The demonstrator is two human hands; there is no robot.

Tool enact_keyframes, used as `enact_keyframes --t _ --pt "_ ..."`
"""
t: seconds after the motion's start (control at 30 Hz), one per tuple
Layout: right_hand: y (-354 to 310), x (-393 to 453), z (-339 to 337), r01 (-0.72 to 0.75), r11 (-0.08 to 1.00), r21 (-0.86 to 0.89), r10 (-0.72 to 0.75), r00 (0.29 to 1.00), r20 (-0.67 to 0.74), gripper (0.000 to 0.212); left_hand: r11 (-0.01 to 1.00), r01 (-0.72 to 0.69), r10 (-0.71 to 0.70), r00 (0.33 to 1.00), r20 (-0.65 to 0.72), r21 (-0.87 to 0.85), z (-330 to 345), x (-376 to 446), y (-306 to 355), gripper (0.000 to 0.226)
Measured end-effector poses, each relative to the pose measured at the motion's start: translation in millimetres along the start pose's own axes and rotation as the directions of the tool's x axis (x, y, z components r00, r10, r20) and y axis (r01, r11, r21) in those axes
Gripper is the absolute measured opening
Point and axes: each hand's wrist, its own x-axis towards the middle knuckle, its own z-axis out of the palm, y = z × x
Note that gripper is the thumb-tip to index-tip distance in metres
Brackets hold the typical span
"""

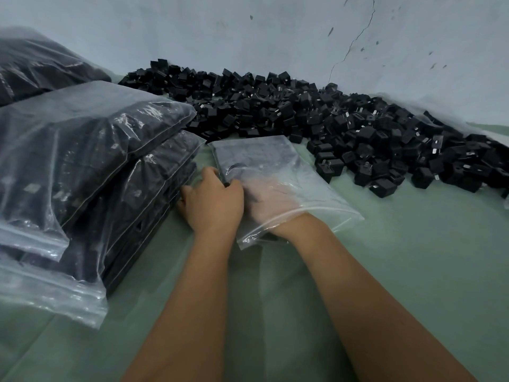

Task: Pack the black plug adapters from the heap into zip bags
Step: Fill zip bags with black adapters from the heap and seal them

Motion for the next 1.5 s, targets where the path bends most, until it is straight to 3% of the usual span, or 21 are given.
enact_keyframes --t 0.1,0.2,0.27,0.33,0.4,0.47,0.53,0.6,0.67,0.73,0.83,0.9,1.0,1.1,1.2,1.3,1.37,1.47,1.5 --pt "-8.5 -14.9 -7.7 0.008 0.990 -0.141 -0.012 1.000 -0.026 0.022 0.999 -0.039 0.039 0.999 -0.002 0.023 1.3 2.9 -2.6 0.037" --pt "-5.9 -43.9 -17.4 -0.010 0.988 -0.154 0.005 0.999 -0.033 0.016 0.998 -0.055 0.055 0.998 -0.015 0.040 0.5 3.5 -2.6 0.038" --pt "-5.0 -61.6 -23.1 0.062 0.971 -0.232 -0.119 0.963 -0.241 0.021 0.996 -0.062 0.063 0.998 -0.021 0.058 0.0 2.7 -3.4 0.041" --pt "-6.4 -68.9 -31.4 0.154 0.949 -0.275 -0.284 0.796 -0.534 0.021 0.996 -0.067 0.069 0.997 -0.026 0.058 -0.1 2.0 -4.0 0.043" --pt "-5.2 -69.4 -41.0 0.191 0.938 -0.291 -0.345 0.620 -0.705 0.016 0.995 -0.077 0.079 0.996 -0.031 0.059 -1.0 2.5 -4.2 0.045" --pt "6.8 -70.1 -49.1 0.127 0.963 -0.238 -0.269 0.525 -0.808 0.016 0.993 -0.090 0.092 0.995 -0.029 0.079 -2.9 2.6 -4.4 0.047" --pt "29.1 -76.9 -56.5 -0.027 0.998 -0.050 -0.030 0.482 -0.876 0.020 0.988 -0.127 0.131 0.990 -0.043 0.084 -4.2 2.8 -5.1 0.045" --pt "55.5 -85.3 -63.8 -0.234 0.957 0.171 0.263 0.453 -0.852 0.025 0.970 -0.241 0.241 0.968 -0.065 0.012 -3.6 2.2 -4.0 0.037" --pt "81.2 -91.0 -69.6 -0.451 0.847 0.284 0.489 0.448 -0.749 0.034 0.904 -0.387 0.386 0.921 -0.042 -0.181 -1.4 -1.7 0.2 0.034" --pt "92.6 -94.7 -72.5 -0.610 0.740 0.284 0.627 0.471 -0.621 0.041 0.824 -0.461 0.497 0.867 0.031 -0.328 0.8 -8.0 4.1 0.039" --pt "94.5 -95.5 -67.6 -0.733 0.662 0.156 0.720 0.564 -0.404 0.051 0.798 -0.530 0.583 0.799 0.145 -0.288 8.1 -13.4 1.7 0.034" --pt "95.7 -94.3 -65.0 -0.750 0.658 0.071 0.721 0.601 -0.345 0.054 0.806 -0.530 0.584 0.783 0.213 -0.262 10.8 -13.0 -1.0 0.027" --pt "97.3 -93.8 -65.2 -0.745 0.663 0.072 0.705 0.590 -0.392 0.050 0.828 -0.505 0.560 0.772 0.302 -0.244 9.6 -12.6 -1.4 0.023" --pt "97.6 -94.3 -63.4 -0.710 0.694 0.120 0.663 0.564 -0.493 0.039 0.790 -0.580 0.612 0.735 0.291 -0.196 5.9 -18.5 3.7 0.008" --pt "97.4 -92.9 -62.6 -0.661 0.729 0.177 0.631 0.550 -0.547 0.025 0.741 -0.616 0.671 0.688 0.276 -0.267 1.3 -27.8 11.3 0.036" --pt "96.0 -94.1 -60.5 -0.639 0.748 0.180 0.609 0.553 -0.568 0.017 0.741 -0.630 0.655 0.605 0.452 -0.232 1.0 -32.7 13.4 0.052" --pt "96.2 -95.0 -60.0 -0.639 0.745 0.190 0.610 0.538 -0.582 0.015 0.737 -0.645 0.642 0.576 0.506 -0.202 3.5 -32.5 11.6 0.040" --pt "98.7 -94.7 -60.5 -0.650 0.734 0.196 0.613 0.511 -0.602 0.012 0.757 -0.601 0.641 0.606 0.471 -0.257 5.1 -30.1 11.5 0.003" --pt "99.9 -94.6 -61.1 -0.655 0.728 0.202 0.618 0.499 -0.608 0.011 0.759 -0.591 0.642 0.611 0.463 -0.272 5.2 -29.8 11.3 0.006"
